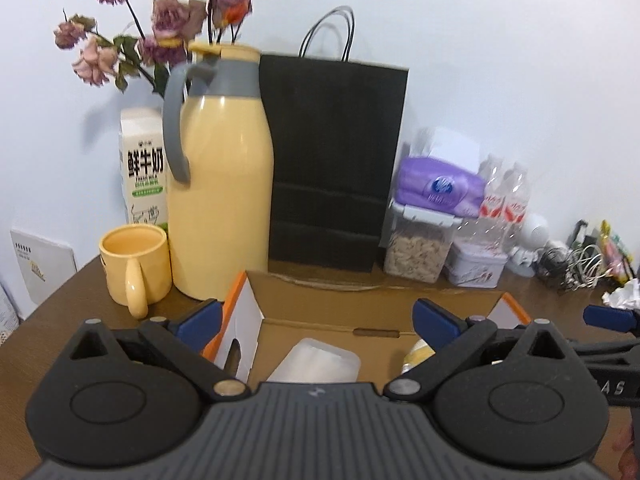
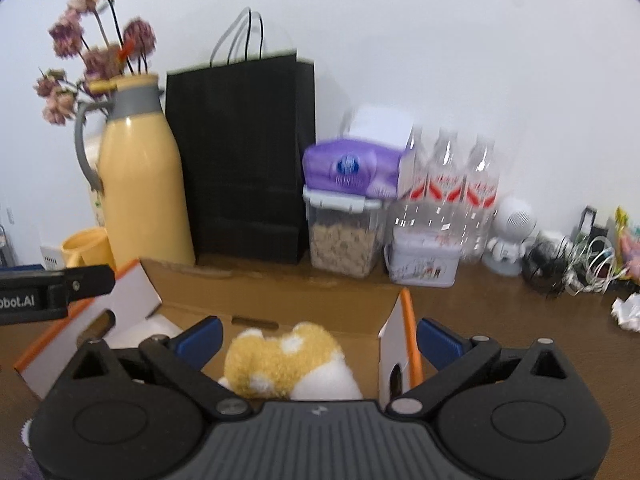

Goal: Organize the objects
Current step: 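Open both grippers to drop the toy and container into the box, then grasp the round white tin with the right gripper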

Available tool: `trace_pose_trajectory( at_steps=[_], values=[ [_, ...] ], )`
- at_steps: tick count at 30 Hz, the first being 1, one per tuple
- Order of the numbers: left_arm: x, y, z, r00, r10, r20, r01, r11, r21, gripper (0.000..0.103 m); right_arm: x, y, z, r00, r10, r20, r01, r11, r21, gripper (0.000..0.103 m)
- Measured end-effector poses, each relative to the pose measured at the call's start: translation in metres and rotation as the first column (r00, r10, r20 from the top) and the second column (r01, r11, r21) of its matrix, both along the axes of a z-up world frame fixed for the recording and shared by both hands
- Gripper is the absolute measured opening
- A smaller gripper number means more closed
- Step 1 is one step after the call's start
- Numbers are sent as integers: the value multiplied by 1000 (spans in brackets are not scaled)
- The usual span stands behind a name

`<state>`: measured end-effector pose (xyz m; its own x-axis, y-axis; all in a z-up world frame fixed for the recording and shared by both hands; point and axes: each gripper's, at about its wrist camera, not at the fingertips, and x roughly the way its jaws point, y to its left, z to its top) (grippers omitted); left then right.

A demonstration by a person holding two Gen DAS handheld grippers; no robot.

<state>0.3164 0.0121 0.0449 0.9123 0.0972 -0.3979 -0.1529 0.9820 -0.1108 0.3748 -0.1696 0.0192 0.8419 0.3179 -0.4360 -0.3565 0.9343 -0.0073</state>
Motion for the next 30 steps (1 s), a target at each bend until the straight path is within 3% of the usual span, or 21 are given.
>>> trace_pose_trajectory(
  at_steps=[6,16,21,30],
  values=[
    [-31,-2,14,998,-40,41,41,999,-4,103,-33,-9,19,997,16,77,-17,1000,11,103],
    [-83,-4,21,992,-101,79,101,995,0,103,-97,-26,21,986,48,157,-48,999,-10,103],
    [-109,4,14,992,-102,70,102,995,6,103,-123,-42,7,990,47,132,-45,999,-15,103],
    [-141,19,-22,994,-102,-41,104,993,49,103,-159,-71,-34,999,39,14,-39,999,-33,103]
  ],
)
